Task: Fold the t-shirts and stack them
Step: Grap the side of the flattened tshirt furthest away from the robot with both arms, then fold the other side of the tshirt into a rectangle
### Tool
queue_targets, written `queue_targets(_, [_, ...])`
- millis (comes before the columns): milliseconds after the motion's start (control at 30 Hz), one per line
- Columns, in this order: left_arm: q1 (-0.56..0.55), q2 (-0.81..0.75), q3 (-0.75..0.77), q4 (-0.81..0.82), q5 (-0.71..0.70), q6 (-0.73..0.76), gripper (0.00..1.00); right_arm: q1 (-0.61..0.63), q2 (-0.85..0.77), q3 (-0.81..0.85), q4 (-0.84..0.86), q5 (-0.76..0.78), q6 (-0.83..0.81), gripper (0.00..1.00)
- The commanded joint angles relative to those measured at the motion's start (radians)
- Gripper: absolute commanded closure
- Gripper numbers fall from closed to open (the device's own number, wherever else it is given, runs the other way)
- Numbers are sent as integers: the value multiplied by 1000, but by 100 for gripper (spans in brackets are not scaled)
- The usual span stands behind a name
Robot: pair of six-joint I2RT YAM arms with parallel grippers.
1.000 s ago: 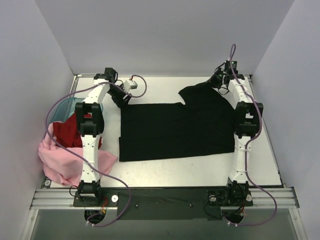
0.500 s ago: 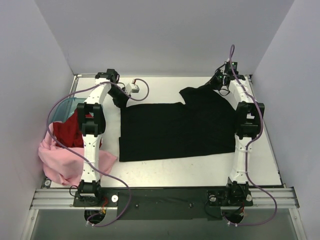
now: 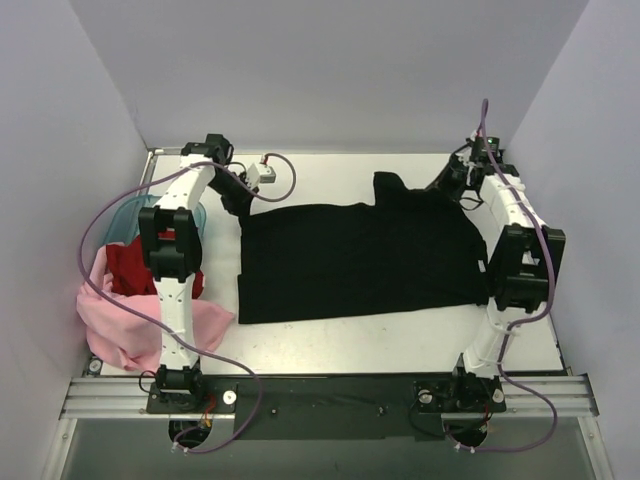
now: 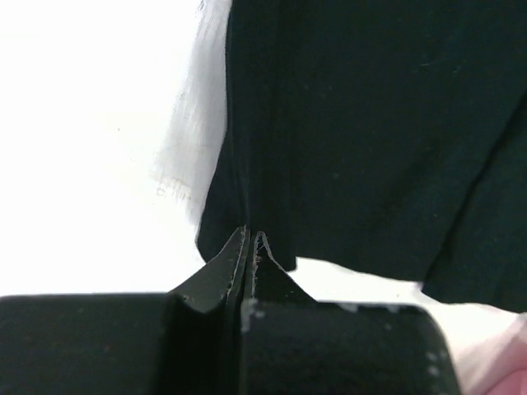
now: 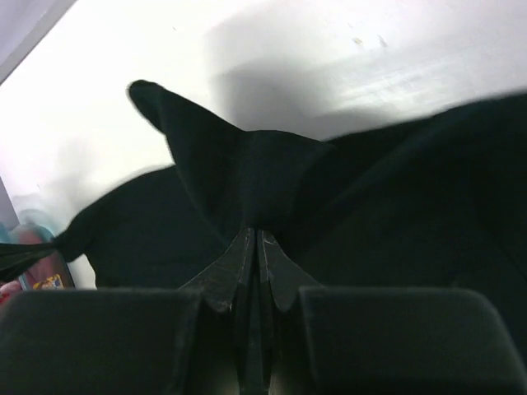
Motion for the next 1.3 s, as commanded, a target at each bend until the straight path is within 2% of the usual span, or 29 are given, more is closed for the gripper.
queue_targets(0, [-4, -126, -20, 5, 4, 26, 100, -55, -145, -123, -59, -33, -58, 100])
queue_targets(133, [-29, -197, -57, -35, 24, 39, 100, -93, -255, -223, -138, -50, -94, 100])
queue_targets(367, [-72, -350, -345, -52, -33, 123, 100, -198, -439, -414, -330, -36, -183, 100])
queue_targets(500, [-75, -369, -438, -45, -82, 140, 100, -208, -482, -517, -349, -20, -222, 100])
queue_targets(600, [-76, -369, -494, 1, -122, 140, 100, -224, -455, -557, -350, 18, -228, 100])
queue_targets(767, [-76, -347, -480, 9, -194, 158, 100, -282, -418, -556, -411, 72, -220, 100])
queue_targets(1100, [-78, -343, -420, 11, -195, 161, 100, -284, -415, -508, -534, 136, -259, 100])
queue_targets(1267, [-92, -335, -482, 5, -218, 194, 100, -264, -332, -545, -517, 86, -231, 100])
